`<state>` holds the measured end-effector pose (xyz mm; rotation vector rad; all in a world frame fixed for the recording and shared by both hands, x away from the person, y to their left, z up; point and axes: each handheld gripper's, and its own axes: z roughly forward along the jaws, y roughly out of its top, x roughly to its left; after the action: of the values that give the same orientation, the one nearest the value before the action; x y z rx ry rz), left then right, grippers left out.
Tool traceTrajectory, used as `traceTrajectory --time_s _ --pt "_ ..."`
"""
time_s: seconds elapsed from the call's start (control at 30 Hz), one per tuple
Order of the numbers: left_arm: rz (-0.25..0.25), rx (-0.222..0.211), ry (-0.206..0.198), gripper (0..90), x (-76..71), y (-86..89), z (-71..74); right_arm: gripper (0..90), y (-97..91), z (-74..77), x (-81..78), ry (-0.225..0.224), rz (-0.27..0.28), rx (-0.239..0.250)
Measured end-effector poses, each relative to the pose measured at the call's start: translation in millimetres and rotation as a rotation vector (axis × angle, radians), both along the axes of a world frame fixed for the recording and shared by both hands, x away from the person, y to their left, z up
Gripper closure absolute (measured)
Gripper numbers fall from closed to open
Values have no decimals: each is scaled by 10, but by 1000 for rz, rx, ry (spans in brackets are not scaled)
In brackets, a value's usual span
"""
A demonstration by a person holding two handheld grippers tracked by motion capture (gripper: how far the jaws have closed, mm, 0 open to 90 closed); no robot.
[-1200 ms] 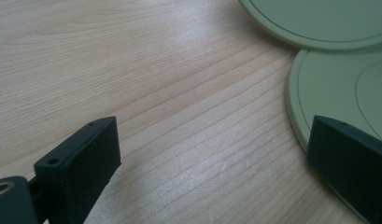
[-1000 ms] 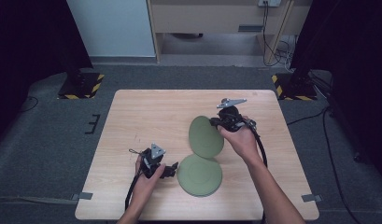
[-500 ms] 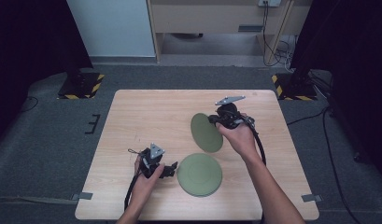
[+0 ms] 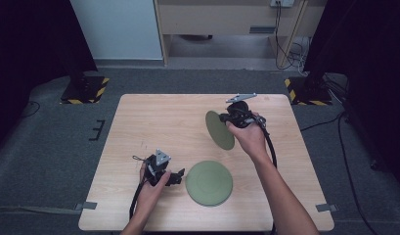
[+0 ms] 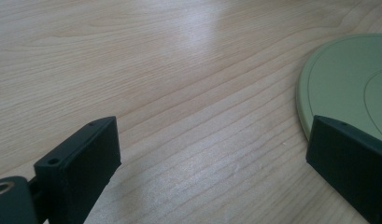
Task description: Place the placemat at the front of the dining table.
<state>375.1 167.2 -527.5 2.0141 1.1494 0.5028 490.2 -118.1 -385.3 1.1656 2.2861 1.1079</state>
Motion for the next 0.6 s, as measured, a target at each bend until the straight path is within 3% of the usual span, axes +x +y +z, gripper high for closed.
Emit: traceTrajectory --time_s 0.23,0.6 --pt "22 -15 -10 23 19 75 41 861 -14 60 117 -10 -25 -12" --pt "16 -10 -4 24 14 79 27 861 21 174 299 -14 -60 -17"
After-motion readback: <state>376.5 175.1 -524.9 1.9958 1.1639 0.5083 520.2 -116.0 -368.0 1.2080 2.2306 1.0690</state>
